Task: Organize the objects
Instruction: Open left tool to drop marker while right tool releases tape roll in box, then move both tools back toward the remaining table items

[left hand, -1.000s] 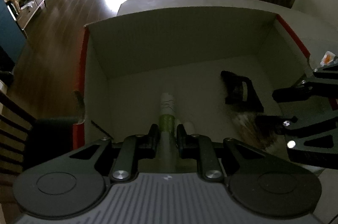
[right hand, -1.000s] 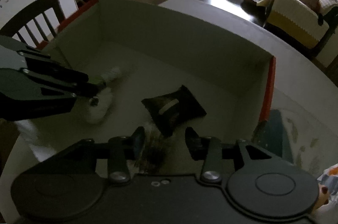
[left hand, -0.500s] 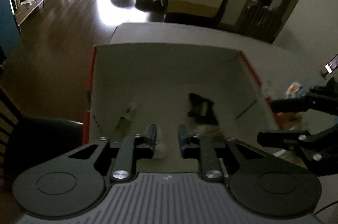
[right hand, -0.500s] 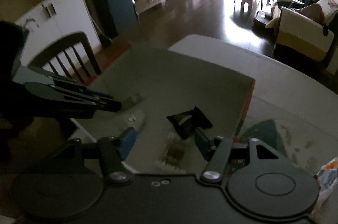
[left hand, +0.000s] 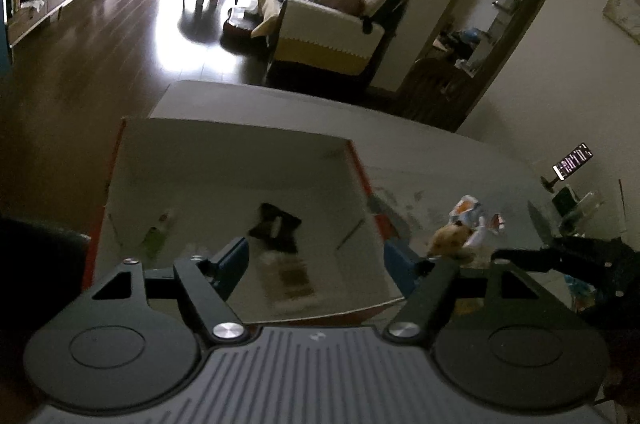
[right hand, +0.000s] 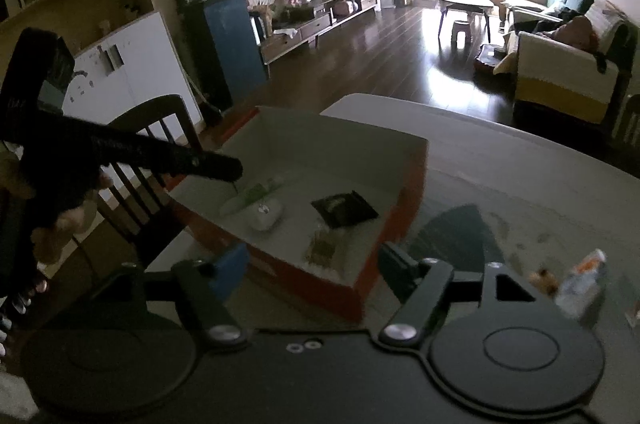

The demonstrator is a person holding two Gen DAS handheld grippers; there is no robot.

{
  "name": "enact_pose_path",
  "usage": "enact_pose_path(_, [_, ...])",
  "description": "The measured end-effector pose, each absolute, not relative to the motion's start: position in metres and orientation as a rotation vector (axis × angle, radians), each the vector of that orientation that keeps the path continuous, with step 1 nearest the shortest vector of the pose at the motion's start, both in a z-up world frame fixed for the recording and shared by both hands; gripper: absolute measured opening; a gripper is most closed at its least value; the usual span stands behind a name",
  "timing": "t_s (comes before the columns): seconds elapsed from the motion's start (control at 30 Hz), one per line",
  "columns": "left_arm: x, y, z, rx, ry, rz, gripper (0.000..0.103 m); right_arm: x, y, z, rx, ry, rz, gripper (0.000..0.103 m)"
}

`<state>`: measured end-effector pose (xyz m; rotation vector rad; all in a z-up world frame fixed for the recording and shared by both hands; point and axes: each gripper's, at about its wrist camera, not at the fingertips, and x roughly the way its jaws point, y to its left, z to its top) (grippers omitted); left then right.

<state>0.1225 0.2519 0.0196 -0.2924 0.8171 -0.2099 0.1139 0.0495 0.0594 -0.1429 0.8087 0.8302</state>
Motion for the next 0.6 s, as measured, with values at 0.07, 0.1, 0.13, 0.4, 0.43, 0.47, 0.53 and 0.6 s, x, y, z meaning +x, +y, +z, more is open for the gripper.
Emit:
enact_pose_path(0.07, [0.119, 0.237, 0.023, -0.274, 0.807, -0.209, 0.075, 0.107, 0.032, 0.06, -0.132, 0.808, 0.817, 0.077])
enact_pose_path(0.1, [0.117, 0.231, 0.024, -0.267, 0.803, -0.208, 0.077, 0.104, 0.023, 0.059, -0.125, 0.811, 0.809, 0.078])
enact_pose_path(0.13, [0.115, 0.224, 0.024, -0.264, 0.8, -0.21, 0.081, 0.102, 0.015, 0.057, -0.118, 0.813, 0.8, 0.079])
enact_pose_path(0.4, [0.107, 0.162, 0.011, -0.271, 0.81, -0.261, 0.085, 0.096, -0.057, 0.038, -0.087, 0.864, 0.702, 0.081])
enact_pose_path(0.43, [0.107, 0.153, 0.008, -0.27, 0.814, -0.268, 0.088, 0.096, -0.066, 0.035, -0.087, 0.868, 0.687, 0.081])
enact_pose_path(0.47, [0.106, 0.144, 0.006, -0.267, 0.814, -0.279, 0.089, 0.097, -0.073, 0.033, -0.086, 0.872, 0.675, 0.081])
enact_pose_path(0.53, [0.106, 0.129, 0.001, -0.256, 0.817, -0.293, 0.09, 0.098, -0.087, 0.029, -0.083, 0.878, 0.661, 0.081])
enact_pose_path(0.6, [0.107, 0.112, -0.004, -0.243, 0.826, -0.298, 0.091, 0.1, -0.1, 0.025, -0.084, 0.882, 0.645, 0.081])
